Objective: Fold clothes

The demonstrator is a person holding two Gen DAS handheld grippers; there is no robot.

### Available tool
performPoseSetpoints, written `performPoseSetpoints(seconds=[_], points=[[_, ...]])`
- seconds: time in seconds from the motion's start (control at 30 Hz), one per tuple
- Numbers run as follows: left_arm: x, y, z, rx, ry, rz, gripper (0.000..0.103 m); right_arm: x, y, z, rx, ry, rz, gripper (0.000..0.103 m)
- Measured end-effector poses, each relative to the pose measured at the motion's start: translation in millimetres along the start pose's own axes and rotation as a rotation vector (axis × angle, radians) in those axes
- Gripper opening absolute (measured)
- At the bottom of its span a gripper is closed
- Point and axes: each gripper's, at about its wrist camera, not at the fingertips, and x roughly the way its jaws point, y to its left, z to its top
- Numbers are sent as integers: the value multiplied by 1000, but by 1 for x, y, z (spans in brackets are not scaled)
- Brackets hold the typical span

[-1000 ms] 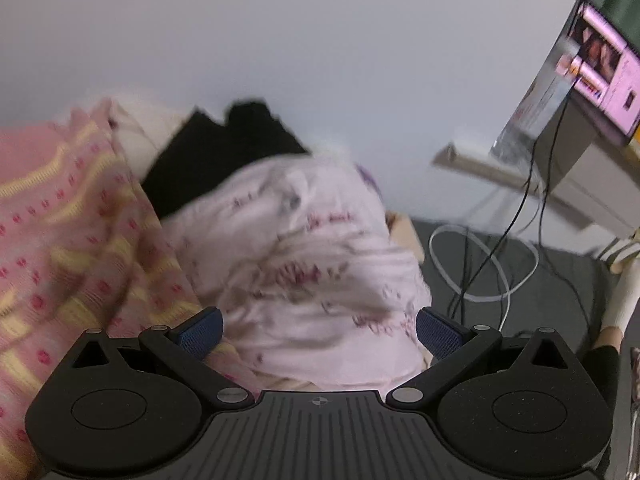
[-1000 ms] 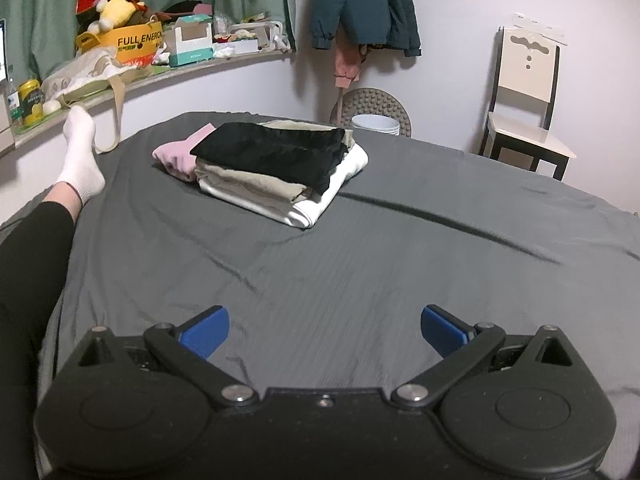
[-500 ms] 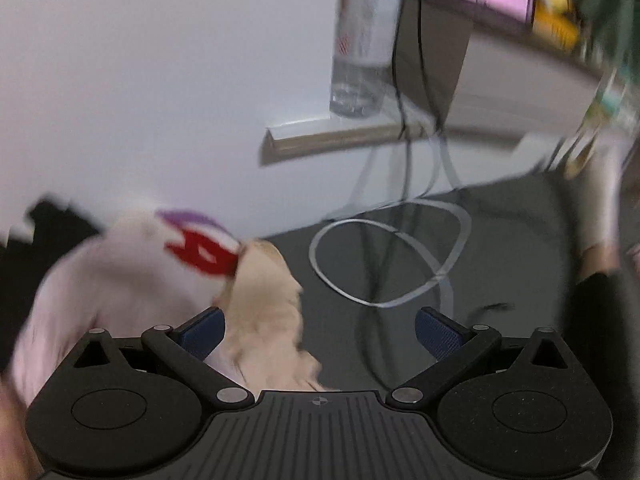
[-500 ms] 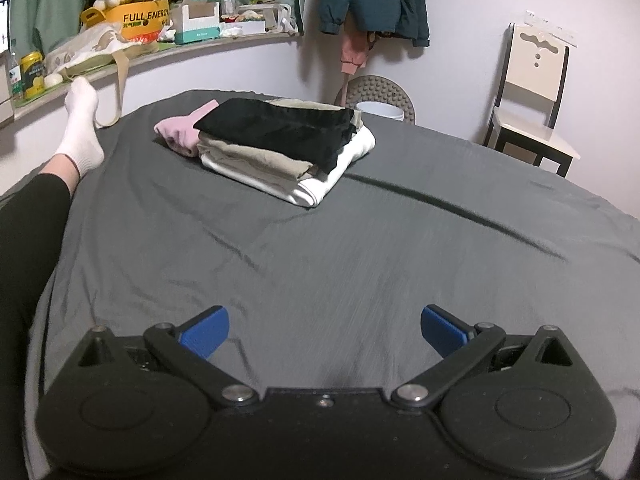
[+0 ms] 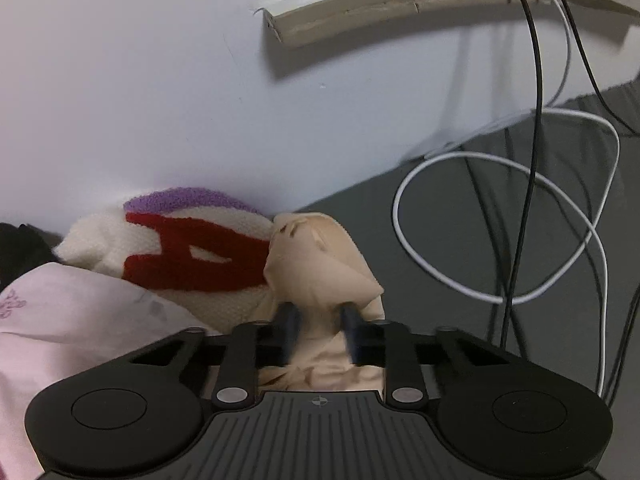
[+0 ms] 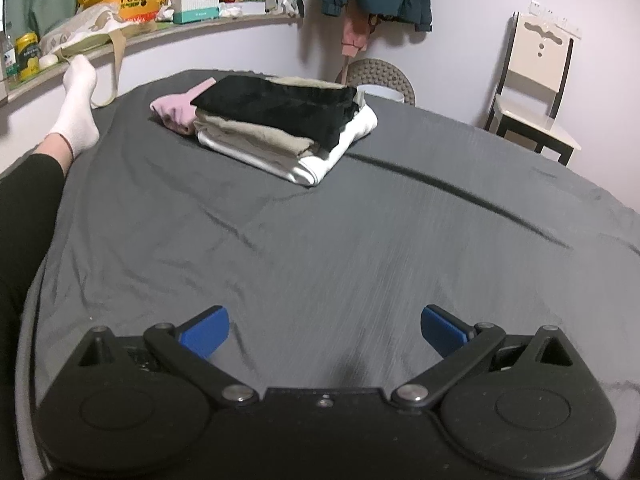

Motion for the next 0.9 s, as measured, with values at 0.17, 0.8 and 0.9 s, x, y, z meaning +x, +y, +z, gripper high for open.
performPoseSetpoints(seconds=[0.17, 0.8, 0.9], points=[[-24, 0, 0, -59, -113, -88, 0, 2, 1, -1, -2, 11, 0, 103], [-378, -94, -29, 254, -781, -960, 0, -14, -9, 5, 38, -31, 17, 103], [-444, -137, -55, 334, -815, -1278, 0, -19, -21, 7, 72, -51, 10, 103]])
